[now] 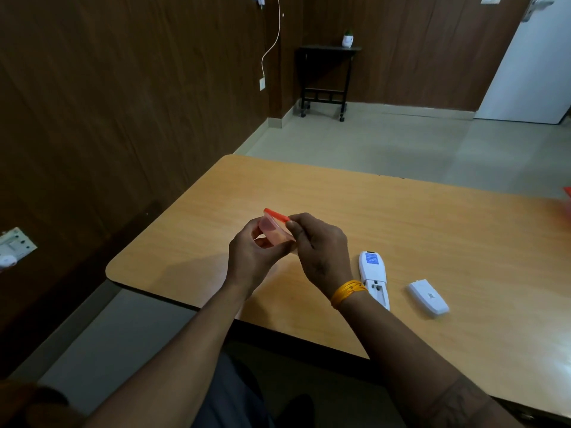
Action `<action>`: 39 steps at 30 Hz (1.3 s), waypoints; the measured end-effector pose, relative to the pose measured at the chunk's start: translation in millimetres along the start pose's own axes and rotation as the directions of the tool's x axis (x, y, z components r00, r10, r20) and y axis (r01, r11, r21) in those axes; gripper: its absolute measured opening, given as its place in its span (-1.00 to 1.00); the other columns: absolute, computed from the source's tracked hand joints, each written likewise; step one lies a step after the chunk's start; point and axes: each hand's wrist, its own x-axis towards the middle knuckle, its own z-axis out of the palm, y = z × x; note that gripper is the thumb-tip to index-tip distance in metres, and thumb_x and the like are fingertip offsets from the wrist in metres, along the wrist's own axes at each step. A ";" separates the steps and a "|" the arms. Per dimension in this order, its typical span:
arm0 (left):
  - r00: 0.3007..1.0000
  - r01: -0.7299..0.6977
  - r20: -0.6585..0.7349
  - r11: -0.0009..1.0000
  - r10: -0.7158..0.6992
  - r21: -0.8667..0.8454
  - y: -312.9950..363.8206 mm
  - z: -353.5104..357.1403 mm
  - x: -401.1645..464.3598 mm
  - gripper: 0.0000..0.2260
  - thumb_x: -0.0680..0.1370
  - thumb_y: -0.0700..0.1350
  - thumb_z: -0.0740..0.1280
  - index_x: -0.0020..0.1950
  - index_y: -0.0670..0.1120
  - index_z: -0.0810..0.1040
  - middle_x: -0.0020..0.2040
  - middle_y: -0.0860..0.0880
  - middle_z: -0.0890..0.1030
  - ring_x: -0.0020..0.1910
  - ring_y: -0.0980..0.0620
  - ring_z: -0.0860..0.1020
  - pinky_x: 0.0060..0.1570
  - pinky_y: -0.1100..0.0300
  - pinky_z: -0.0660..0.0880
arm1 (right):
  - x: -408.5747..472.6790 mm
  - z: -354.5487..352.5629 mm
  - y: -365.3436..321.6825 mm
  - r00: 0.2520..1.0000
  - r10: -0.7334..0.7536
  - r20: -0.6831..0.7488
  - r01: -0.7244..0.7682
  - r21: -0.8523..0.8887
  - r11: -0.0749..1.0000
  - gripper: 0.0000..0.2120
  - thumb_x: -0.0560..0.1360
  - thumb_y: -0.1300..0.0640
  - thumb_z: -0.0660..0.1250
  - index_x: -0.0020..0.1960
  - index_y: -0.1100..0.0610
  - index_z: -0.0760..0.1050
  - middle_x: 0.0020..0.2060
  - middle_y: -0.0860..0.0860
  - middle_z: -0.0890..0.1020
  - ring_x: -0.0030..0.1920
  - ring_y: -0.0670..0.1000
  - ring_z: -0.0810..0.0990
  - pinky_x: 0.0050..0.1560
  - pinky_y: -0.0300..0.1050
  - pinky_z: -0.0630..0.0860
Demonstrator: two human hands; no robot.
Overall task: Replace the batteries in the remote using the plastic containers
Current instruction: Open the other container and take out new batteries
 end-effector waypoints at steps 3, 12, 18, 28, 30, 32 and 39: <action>1.000 0.000 0.000 0.999 0.000 -0.034 -1.6 -1.8 1.8 -0.42 0.43 -0.03 0.63 0.41 -0.11 0.55 0.18 0.02 0.66 0.12 0.09 0.62 -0.08 0.49 0.57 | -2.5 4.8 4.5 0.998 -0.001 0.055 0.004 -0.042 0.999 -0.71 0.69 -0.02 0.29 0.32 0.07 0.62 0.09 0.01 0.75 0.04 0.04 0.70 0.04 -0.01 0.66; 0.999 0.026 0.021 0.996 -0.024 -0.081 -10.8 -5.5 4.7 -0.39 0.42 -0.02 0.64 0.41 -0.12 0.56 0.24 -0.04 0.69 0.15 0.15 0.63 -0.05 0.47 0.58 | 0.0 8.6 15.6 1.000 0.029 -0.001 -0.029 -0.051 0.998 -0.75 0.71 0.03 0.25 0.10 0.14 0.65 -0.19 0.07 0.73 -0.27 0.08 0.62 -0.28 -0.05 0.55; 0.996 0.070 0.064 0.995 -0.065 -0.078 -15.3 -10.4 6.5 -0.46 0.35 0.12 0.65 0.23 -0.08 0.66 0.10 0.01 0.75 0.07 0.13 0.71 0.03 0.20 0.69 | 5.7 14.7 24.7 0.984 0.167 -0.056 -0.168 -0.017 0.986 -0.70 0.73 0.01 0.21 0.00 0.15 0.61 -0.28 0.09 0.68 -0.31 0.11 0.59 -0.31 0.00 0.51; 0.989 0.144 0.046 0.982 -0.139 -0.123 -25.8 -8.5 8.8 -0.40 0.27 0.07 0.67 0.24 -0.01 0.58 0.19 0.03 0.69 0.08 0.13 0.72 -0.04 0.23 0.66 | 23.6 7.4 46.1 0.918 0.372 -0.138 -0.360 0.105 0.927 -0.84 0.66 0.18 0.29 0.02 0.18 0.63 -0.19 0.03 0.65 -0.20 0.08 0.55 -0.22 -0.09 0.40; 0.987 0.159 -0.015 0.984 -0.161 -0.078 -31.2 -13.4 11.4 -0.34 0.24 0.14 0.64 0.26 0.00 0.55 0.20 0.05 0.68 0.11 0.09 0.70 0.01 0.12 0.67 | 27.3 5.7 58.3 0.857 0.484 -0.177 -0.469 0.124 0.875 -0.81 0.66 0.15 0.27 0.02 0.19 0.64 -0.15 0.08 0.67 -0.13 0.14 0.59 -0.10 0.00 0.53; 0.984 0.171 -0.046 0.984 -0.173 -0.046 -36.4 -19.7 12.6 -0.35 0.25 0.12 0.65 0.27 0.00 0.52 0.20 0.06 0.66 0.14 0.05 0.67 0.04 0.10 0.64 | 28.7 4.9 67.1 0.815 0.562 -0.140 -0.547 0.133 0.827 -0.77 0.67 0.12 0.27 0.13 0.19 0.66 -0.03 0.13 0.71 -0.01 0.16 0.64 0.06 0.07 0.61; 0.978 0.200 -0.094 0.961 -0.185 0.192 -47.6 -22.6 14.6 -0.40 0.35 0.11 0.67 0.28 -0.03 0.54 0.17 0.02 0.63 0.14 -0.07 0.63 0.07 0.04 0.58 | 35.0 5.7 84.2 0.784 0.619 0.041 -0.607 -0.162 0.778 -0.68 0.67 0.16 0.25 0.33 0.23 0.63 0.20 0.23 0.70 0.25 0.29 0.62 0.20 -0.01 0.52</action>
